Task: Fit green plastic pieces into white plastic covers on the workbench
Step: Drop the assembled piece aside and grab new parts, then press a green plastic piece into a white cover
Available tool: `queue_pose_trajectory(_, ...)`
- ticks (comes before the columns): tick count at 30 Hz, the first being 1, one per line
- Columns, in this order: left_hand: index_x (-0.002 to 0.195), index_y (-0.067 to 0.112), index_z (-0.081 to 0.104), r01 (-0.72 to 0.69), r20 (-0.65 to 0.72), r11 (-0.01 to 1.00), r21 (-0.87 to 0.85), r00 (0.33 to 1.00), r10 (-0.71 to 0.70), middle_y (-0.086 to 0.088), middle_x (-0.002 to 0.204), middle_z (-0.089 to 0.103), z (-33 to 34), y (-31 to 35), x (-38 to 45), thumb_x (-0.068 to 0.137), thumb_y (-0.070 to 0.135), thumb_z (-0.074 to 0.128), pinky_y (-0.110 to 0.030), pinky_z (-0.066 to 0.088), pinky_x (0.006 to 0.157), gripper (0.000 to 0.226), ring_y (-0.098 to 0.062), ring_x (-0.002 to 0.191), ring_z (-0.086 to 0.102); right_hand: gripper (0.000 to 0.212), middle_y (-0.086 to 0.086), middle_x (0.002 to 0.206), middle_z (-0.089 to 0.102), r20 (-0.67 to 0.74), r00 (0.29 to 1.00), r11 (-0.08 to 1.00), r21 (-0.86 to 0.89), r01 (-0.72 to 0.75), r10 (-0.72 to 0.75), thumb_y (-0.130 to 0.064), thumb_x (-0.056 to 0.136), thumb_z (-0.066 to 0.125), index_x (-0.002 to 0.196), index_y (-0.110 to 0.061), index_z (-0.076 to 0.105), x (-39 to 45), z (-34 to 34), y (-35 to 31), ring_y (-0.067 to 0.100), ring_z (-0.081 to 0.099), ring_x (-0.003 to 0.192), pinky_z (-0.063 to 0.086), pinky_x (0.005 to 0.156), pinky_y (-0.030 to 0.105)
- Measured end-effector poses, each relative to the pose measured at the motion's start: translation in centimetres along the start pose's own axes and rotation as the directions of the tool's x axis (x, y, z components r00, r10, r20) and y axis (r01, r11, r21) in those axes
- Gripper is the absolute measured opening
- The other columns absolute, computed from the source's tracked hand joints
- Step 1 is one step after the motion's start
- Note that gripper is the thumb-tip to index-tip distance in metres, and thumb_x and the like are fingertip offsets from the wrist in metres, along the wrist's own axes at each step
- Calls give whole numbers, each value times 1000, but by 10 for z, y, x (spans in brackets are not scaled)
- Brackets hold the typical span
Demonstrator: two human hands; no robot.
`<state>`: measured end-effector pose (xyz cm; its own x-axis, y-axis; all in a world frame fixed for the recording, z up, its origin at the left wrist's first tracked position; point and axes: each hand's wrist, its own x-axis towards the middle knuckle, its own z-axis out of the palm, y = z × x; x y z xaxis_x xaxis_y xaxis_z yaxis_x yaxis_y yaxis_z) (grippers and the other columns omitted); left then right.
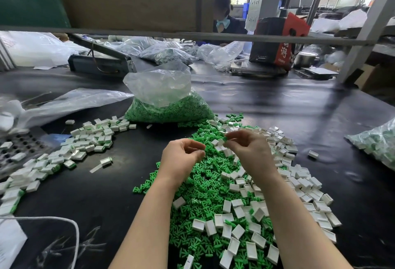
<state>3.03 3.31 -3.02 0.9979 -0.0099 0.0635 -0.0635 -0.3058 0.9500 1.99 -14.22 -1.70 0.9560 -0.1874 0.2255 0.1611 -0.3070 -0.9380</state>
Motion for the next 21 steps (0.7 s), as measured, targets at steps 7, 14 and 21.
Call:
queue_pose_trajectory(7,86,12,71,58,64,958,-279,997,-42,-6,75,72,1,6,0,86,-2,68,-16,51,57,15,-10,65,70,10,3,83,75,67,996,974,216,-71,57,-7,87,69,88,-16,67,-1,-3,-3,2,66,69,47,58,12)
queue_pose_trajectory(14,80,29,72,-43,-27,994,98,999,45,6,76,72,5,-3,3,88,13,69,-24,53,67,18,-11,70,65,20,9,82,70,5,997,997,22,-77,77,-3,91,61,105,-14,68,3,-5,9,6,56,56,41,46,15)
queue_pose_trajectory(21,98,31,71,-120,33,935,333,993,116,13,83,63,14,-3,0,92,22,64,-21,45,56,13,-4,56,52,51,1,104,58,135,988,629,-762,155,-79,-1,92,44,136,-24,54,5,7,26,12,50,86,49,80,22)
